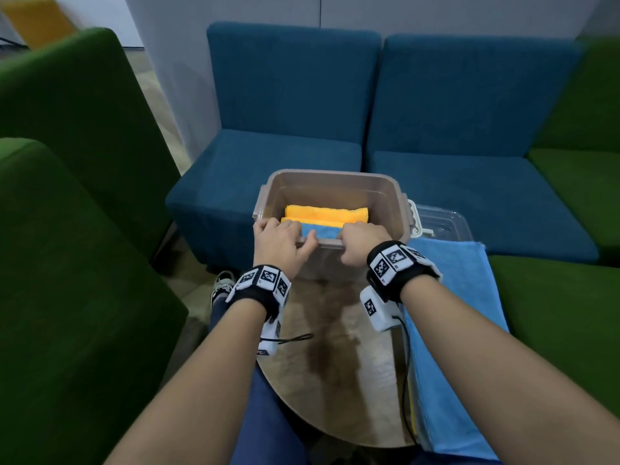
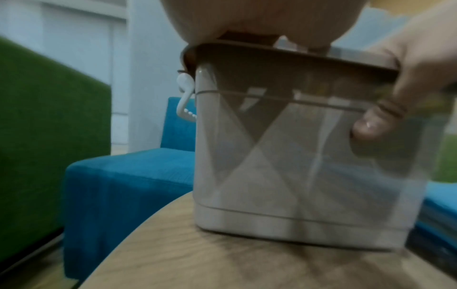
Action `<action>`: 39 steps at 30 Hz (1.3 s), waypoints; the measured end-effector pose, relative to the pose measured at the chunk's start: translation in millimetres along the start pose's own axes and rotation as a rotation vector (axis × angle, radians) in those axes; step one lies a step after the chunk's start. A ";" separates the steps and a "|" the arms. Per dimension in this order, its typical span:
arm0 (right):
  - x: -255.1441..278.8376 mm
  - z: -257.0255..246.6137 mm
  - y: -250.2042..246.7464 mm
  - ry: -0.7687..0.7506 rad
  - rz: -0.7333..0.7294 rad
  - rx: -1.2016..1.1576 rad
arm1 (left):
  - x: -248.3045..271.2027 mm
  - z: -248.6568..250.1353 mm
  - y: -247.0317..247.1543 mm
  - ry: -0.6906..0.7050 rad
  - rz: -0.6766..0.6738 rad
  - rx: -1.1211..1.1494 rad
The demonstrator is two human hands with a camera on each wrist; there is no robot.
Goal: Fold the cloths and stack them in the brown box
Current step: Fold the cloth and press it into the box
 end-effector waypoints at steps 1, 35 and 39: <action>-0.6 0.0 -0.8 0.002 0.012 0.002 | -2.0 -1.3 1.6 -0.003 -0.013 0.002; 97.9 151.2 195.3 0.431 -0.018 -0.494 | 141.8 147.3 159.5 -0.466 -0.588 0.649; 100.1 149.8 192.2 0.438 -0.015 -0.491 | 136.7 141.2 166.8 -0.509 -0.601 0.611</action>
Point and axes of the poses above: each hand's wrist, its own x-axis away from the middle knuckle, its own y-axis out of the palm, z = x × y, the point moved 6 cm from there along -x, towards the middle knuckle, and after that the axes turned 11 degrees about x, right-handed, at the moved point
